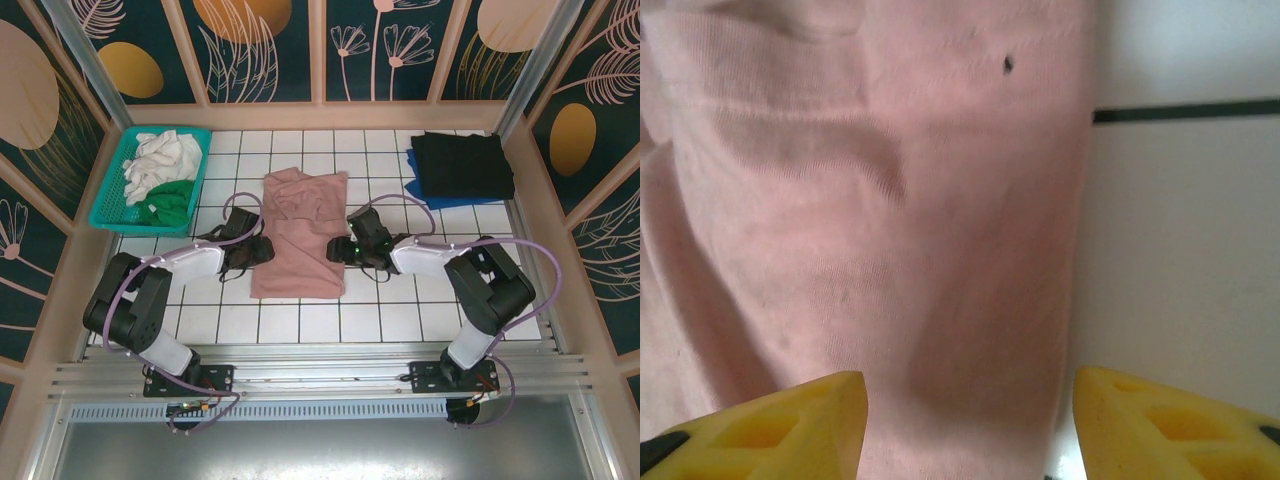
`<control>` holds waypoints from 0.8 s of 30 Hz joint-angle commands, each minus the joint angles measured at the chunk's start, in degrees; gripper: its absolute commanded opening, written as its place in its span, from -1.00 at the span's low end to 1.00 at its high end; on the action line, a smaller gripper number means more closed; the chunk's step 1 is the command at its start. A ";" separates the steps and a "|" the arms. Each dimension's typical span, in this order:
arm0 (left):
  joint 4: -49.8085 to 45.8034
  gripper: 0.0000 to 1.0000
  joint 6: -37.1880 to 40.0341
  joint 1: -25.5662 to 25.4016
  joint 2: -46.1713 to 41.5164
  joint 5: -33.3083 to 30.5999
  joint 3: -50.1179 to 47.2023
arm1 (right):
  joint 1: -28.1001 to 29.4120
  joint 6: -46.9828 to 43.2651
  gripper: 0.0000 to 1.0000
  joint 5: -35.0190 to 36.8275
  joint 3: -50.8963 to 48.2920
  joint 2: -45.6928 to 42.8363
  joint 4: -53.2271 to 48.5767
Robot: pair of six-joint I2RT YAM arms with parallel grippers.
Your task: Fold and stack the t-shirts
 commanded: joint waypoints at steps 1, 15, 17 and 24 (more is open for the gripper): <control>0.39 -0.31 0.51 0.10 -0.61 0.87 -1.31 | 0.94 2.06 0.15 -3.79 -2.26 0.30 4.67; -1.76 -1.00 -0.11 0.10 -9.72 1.73 -3.97 | 1.55 1.31 -0.81 2.36 -2.78 -4.45 -2.11; -2.40 -1.00 0.36 0.10 -11.90 1.91 -4.43 | 1.44 -0.51 -0.91 1.65 -2.50 -5.50 -3.90; -2.39 -1.00 -0.77 0.10 -18.03 4.86 -8.55 | 1.27 -1.57 -1.00 1.87 -3.03 -10.07 -7.48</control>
